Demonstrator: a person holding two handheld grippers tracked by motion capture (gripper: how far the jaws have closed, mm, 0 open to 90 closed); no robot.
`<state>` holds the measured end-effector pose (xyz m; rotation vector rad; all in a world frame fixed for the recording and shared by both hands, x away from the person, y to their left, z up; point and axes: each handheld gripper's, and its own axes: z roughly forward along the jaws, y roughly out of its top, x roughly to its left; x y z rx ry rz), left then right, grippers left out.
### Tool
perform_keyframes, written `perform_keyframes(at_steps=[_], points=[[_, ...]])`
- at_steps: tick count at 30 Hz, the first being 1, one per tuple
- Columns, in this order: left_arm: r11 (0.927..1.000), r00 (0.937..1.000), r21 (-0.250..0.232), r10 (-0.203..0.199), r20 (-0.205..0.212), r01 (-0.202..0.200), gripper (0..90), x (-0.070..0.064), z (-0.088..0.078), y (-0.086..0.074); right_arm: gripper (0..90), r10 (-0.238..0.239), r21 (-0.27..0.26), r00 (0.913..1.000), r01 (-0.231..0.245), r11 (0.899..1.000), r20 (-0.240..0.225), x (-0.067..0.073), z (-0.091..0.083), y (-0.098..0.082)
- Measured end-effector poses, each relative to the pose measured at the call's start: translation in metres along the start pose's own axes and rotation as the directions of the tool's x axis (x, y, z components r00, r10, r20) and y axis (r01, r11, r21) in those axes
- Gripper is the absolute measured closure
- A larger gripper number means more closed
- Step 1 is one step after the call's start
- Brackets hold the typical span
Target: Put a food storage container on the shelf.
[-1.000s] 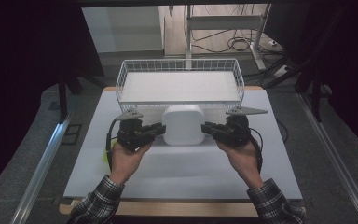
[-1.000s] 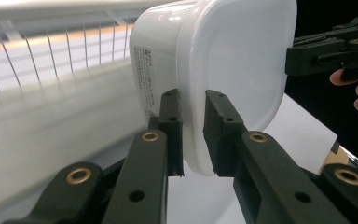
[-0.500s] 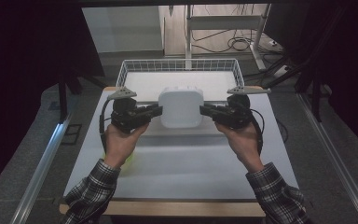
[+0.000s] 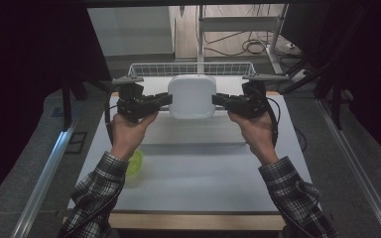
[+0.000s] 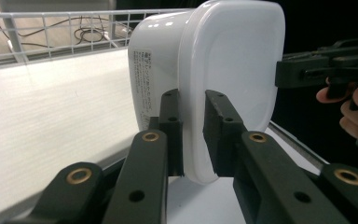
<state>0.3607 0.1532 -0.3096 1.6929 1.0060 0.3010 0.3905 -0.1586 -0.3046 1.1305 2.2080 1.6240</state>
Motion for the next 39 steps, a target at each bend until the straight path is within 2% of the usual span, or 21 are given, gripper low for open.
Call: perform_keyframes(at_steps=[3,15,24,33,39], points=[[1.0000,1.0000,-0.002,-0.008,-0.003,0.008,78.4,0.003,0.004,0.004,78.1,0.018,-0.005,0.9998,-0.018,1.000,-0.007,-0.005,0.004,0.003],[0.9988,0.9988,-0.007,-0.048,0.001,0.048,78.2,0.016,0.018,0.013,77.5,0.048,-0.003,0.9986,-0.048,0.999,0.023,-0.016,0.016,0.015],[0.9991,0.9990,-0.004,-0.042,-0.014,0.042,76.4,0.021,0.024,0.013,76.5,0.065,0.011,0.9974,-0.065,0.998,0.032,-0.021,0.024,0.020],[0.9989,0.9990,-0.017,-0.043,-0.006,0.043,72.6,0.024,0.027,0.013,72.4,0.080,0.018,0.9963,-0.081,0.997,0.030,-0.025,0.029,0.024],[0.9993,0.9995,-0.022,-0.029,-0.013,0.029,67.4,0.025,0.032,0.013,68.5,0.066,0.018,0.9972,-0.067,0.998,0.035,-0.025,0.033,0.026]])
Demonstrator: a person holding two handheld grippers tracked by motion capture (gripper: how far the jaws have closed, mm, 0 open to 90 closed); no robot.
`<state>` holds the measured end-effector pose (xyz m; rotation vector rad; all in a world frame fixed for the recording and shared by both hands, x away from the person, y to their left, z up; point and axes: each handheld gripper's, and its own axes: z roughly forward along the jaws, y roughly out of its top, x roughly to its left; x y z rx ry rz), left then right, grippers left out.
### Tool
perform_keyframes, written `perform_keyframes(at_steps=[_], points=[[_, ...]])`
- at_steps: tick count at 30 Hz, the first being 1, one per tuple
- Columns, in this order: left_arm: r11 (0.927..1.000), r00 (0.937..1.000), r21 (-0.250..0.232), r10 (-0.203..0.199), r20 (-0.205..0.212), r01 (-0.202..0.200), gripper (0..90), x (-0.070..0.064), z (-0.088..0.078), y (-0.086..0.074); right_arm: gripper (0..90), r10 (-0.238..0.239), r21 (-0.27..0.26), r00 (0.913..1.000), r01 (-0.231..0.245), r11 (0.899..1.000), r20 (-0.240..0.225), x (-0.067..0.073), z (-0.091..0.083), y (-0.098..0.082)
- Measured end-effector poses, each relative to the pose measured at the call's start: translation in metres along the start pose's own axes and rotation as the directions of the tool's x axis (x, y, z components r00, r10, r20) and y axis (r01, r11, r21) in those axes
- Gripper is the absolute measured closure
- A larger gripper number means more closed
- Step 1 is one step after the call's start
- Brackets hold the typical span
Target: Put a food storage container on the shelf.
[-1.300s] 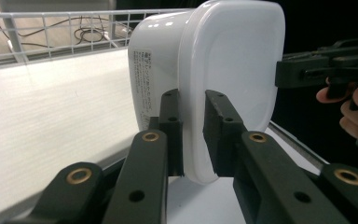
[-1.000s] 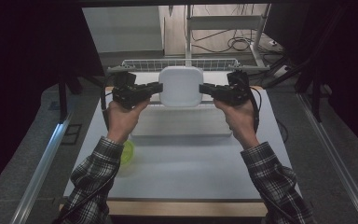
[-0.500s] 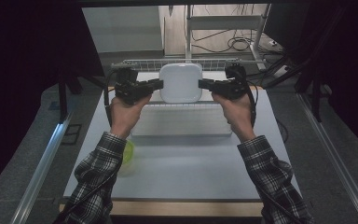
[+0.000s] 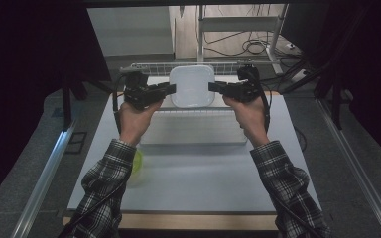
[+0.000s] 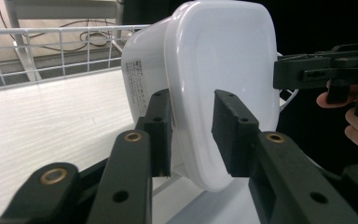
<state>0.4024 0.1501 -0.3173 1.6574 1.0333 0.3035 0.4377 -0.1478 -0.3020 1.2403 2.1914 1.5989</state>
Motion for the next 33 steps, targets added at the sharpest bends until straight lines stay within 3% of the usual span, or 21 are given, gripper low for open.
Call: perform_keyframes(at_steps=[7,14,18,20,22,26,29,33], points=[[0.9999,0.9996,0.008,0.014,-0.023,-0.014,61.1,0.002,0.009,-0.002,64.3,-0.008,0.002,0.9998,0.008,1.000,0.018,-0.003,0.009,-0.002],[1.0000,0.9998,0.006,0.007,-0.020,-0.007,57.9,0.005,0.013,0.000,62.2,0.003,-0.016,1.0000,-0.003,1.000,0.007,-0.006,0.012,-0.003],[1.0000,0.9994,0.003,0.003,-0.036,-0.003,51.0,0.006,0.016,0.000,58.9,-0.025,-0.024,0.9988,0.026,0.999,0.043,-0.005,0.015,-0.005],[0.9999,0.9994,0.003,-0.012,-0.032,0.012,49.7,0.009,0.017,0.000,58.7,-0.020,-0.033,0.9987,0.022,0.999,0.046,-0.006,0.016,-0.006],[1.0000,0.9985,0.000,-0.001,-0.054,0.001,47.1,0.010,0.018,0.002,58.1,-0.018,-0.042,0.9988,0.020,0.999,0.045,-0.006,0.017,-0.006],[0.9995,0.9938,0.002,0.033,-0.106,-0.033,46.8,0.008,0.020,0.006,58.2,-0.019,-0.050,0.9989,0.021,0.999,0.042,-0.006,0.018,-0.006],[0.9972,0.9846,0.011,0.075,-0.158,-0.074,44.7,0.006,0.024,0.010,57.3,-0.018,-0.059,0.9986,0.021,0.998,0.050,-0.006,0.019,-0.005],[0.9953,0.9803,0.008,0.097,-0.172,-0.097,41.5,0.004,0.024,0.012,55.8,-0.018,-0.075,0.9981,0.023,0.997,0.059,-0.006,0.018,-0.005]])
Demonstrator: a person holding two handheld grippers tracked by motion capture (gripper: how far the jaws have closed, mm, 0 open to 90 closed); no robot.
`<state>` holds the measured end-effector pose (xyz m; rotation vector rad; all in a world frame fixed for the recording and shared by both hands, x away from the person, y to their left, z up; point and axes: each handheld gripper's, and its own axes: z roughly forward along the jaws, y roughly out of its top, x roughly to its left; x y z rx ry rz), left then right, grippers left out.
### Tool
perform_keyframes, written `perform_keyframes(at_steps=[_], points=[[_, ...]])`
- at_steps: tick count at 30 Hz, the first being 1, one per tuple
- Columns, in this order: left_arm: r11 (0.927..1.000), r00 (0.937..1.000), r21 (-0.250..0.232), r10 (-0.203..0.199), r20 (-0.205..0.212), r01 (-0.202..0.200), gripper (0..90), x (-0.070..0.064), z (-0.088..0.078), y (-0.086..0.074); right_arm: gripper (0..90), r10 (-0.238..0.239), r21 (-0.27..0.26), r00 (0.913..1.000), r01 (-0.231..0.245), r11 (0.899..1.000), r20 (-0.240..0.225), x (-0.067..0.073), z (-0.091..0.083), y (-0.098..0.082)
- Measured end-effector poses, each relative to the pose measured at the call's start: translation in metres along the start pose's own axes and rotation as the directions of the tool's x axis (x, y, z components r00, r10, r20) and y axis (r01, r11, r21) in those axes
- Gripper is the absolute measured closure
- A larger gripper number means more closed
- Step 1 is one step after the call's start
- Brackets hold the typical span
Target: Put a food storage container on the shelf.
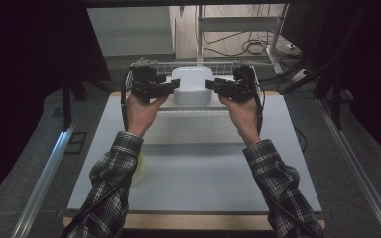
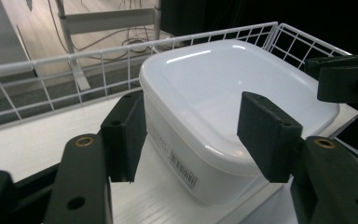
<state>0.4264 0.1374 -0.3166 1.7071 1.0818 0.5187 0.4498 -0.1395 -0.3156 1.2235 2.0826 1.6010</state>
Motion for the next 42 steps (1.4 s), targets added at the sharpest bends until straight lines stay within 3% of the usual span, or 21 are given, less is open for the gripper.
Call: perform_keyframes(at_steps=[3,10,13,14,15,16,17,18,19,23,30,35,42], points=[[0.9996,0.9998,-0.028,-0.003,0.021,0.004,40.5,0.000,-0.006,0.001,54.6,-0.015,-0.007,0.9999,0.015,1.000,0.001,-0.001,-0.003,0.000],[0.9989,0.9968,-0.038,0.028,0.075,-0.026,40.6,-0.006,-0.019,-0.009,52.4,-0.038,-0.013,0.9989,0.038,0.999,-0.025,-0.001,-0.013,-0.004],[0.9986,0.9953,-0.039,0.038,0.089,-0.035,46.2,-0.008,-0.023,-0.017,55.7,-0.063,-0.011,0.9978,0.063,0.998,-0.019,0.001,-0.018,-0.009],[0.9984,0.9951,-0.041,0.042,0.090,-0.038,53.1,-0.008,-0.025,-0.020,61.3,-0.081,-0.008,0.9966,0.081,0.997,-0.014,0.003,-0.023,-0.013],[0.9982,0.9948,-0.043,0.045,0.092,-0.041,53.1,-0.009,-0.026,-0.024,61.3,-0.081,-0.008,0.9966,0.081,0.997,-0.014,0.003,-0.023,-0.013],[0.9987,0.9924,-0.036,0.039,0.117,-0.035,64.3,-0.010,-0.028,-0.031,69.6,-0.099,-0.003,0.9951,0.099,0.995,-0.008,0.005,-0.026,-0.017],[0.9987,0.9924,-0.036,0.039,0.117,-0.035,70.6,-0.010,-0.028,-0.031,69.6,-0.099,-0.003,0.9951,0.099,0.995,-0.008,0.005,-0.026,-0.017],[0.9992,0.9900,-0.028,0.032,0.138,-0.029,70.6,-0.010,-0.028,-0.035,74.5,-0.107,0.002,0.9942,0.107,0.994,-0.011,0.006,-0.027,-0.020],[0.9996,0.9871,-0.012,0.029,0.158,-0.027,77.1,-0.010,-0.026,-0.037,78.7,-0.114,0.014,0.9933,0.114,0.993,-0.019,0.007,-0.027,-0.023],[0.9986,0.9834,0.036,0.032,0.179,-0.039,89.0,-0.014,-0.015,-0.043,88.0,-0.146,0.065,0.9882,0.149,0.987,-0.046,0.012,-0.016,-0.033],[0.9979,0.9906,0.051,0.034,0.132,-0.041,88.8,-0.015,0.000,-0.038,88.8,-0.123,0.081,0.9913,0.126,0.989,-0.048,0.008,-0.002,-0.033],[0.9978,0.9896,0.050,0.036,0.139,-0.043,85.5,-0.016,-0.001,-0.041,88.3,-0.118,0.078,0.9917,0.122,0.989,-0.051,0.007,-0.002,-0.032],[0.9949,0.9857,0.054,0.077,0.150,-0.086,70.9,-0.025,-0.013,-0.057,73.6,-0.160,0.072,0.9847,0.165,0.984,-0.068,0.016,-0.016,-0.043]])
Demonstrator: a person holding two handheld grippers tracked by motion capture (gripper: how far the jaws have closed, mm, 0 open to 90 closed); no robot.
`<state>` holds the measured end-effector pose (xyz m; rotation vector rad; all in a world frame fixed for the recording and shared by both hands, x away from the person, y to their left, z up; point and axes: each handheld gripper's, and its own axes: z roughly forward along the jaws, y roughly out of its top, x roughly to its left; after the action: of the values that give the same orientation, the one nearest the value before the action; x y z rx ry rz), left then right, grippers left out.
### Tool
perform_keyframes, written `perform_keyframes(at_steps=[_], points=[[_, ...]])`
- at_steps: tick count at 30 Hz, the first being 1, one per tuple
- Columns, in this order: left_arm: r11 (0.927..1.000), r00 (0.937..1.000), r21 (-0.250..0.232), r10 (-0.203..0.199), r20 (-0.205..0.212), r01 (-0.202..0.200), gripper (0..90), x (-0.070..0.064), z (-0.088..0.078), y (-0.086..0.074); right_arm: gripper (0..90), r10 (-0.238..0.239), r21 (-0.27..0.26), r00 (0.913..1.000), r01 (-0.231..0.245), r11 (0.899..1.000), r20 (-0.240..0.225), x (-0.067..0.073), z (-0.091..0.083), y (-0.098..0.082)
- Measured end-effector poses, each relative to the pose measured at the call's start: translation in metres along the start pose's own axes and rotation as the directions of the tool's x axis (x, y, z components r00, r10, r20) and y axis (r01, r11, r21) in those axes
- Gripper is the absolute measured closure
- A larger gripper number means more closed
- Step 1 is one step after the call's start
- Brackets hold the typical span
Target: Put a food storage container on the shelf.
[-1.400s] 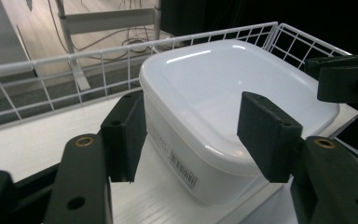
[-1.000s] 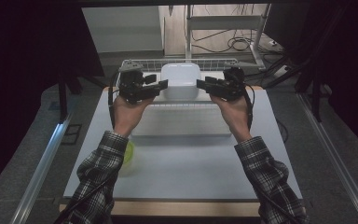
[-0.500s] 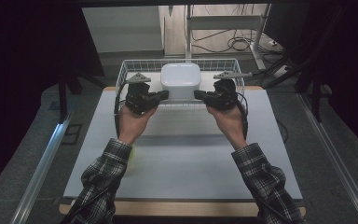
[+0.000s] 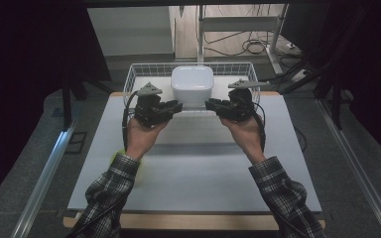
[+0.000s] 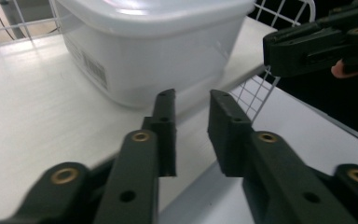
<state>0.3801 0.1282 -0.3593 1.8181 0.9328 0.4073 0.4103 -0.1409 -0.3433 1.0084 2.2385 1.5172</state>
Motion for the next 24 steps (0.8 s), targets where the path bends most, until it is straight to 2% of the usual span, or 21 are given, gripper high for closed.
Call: perform_keyframes(at_steps=[2,3,6,8,12,14,18,23,24], points=[[0.9999,0.9999,0.002,0.011,0.011,-0.011,63.1,-0.004,-0.002,-0.006,64.5,-0.019,0.002,0.9998,0.019,1.000,-0.003,0.004,-0.006,-0.008],[0.9999,0.9998,0.005,0.015,0.016,-0.015,63.1,-0.006,-0.004,-0.009,64.5,-0.019,0.002,0.9998,0.019,1.000,-0.003,0.004,-0.006,-0.008],[0.9993,0.9989,0.013,0.035,0.033,-0.035,54.3,-0.015,-0.009,-0.023,54.8,-0.053,0.014,0.9986,0.053,0.998,-0.008,0.011,-0.012,-0.021],[0.9990,0.9983,0.015,0.041,0.041,-0.042,51.8,-0.018,-0.010,-0.027,52.2,-0.062,0.017,0.9981,0.062,0.998,-0.007,0.013,-0.013,-0.024],[0.9982,0.9970,0.021,0.054,0.055,-0.056,40.0,-0.024,-0.015,-0.042,41.2,-0.087,0.032,0.9961,0.088,0.996,-0.014,0.020,-0.021,-0.044],[0.9983,0.9968,0.015,0.055,0.057,-0.056,38.1,-0.026,-0.019,-0.050,39.2,-0.092,0.034,0.9957,0.092,0.995,-0.014,0.021,-0.022,-0.048],[0.9982,0.9961,0.004,0.060,0.066,-0.060,27.6,-0.030,-0.024,-0.065,29.6,-0.109,0.048,0.9939,0.109,0.993,-0.018,0.025,-0.028,-0.067],[0.9978,0.9957,0.005,0.066,0.065,-0.066,21.1,-0.035,-0.029,-0.084,23.2,-0.115,0.054,0.9933,0.116,0.992,-0.013,0.026,-0.031,-0.083],[0.9979,0.9956,0.005,0.064,0.068,-0.065,17.5,-0.035,-0.030,-0.087,20.0,-0.123,0.057,0.9922,0.124,0.991,-0.017,0.026,-0.032,-0.091]])
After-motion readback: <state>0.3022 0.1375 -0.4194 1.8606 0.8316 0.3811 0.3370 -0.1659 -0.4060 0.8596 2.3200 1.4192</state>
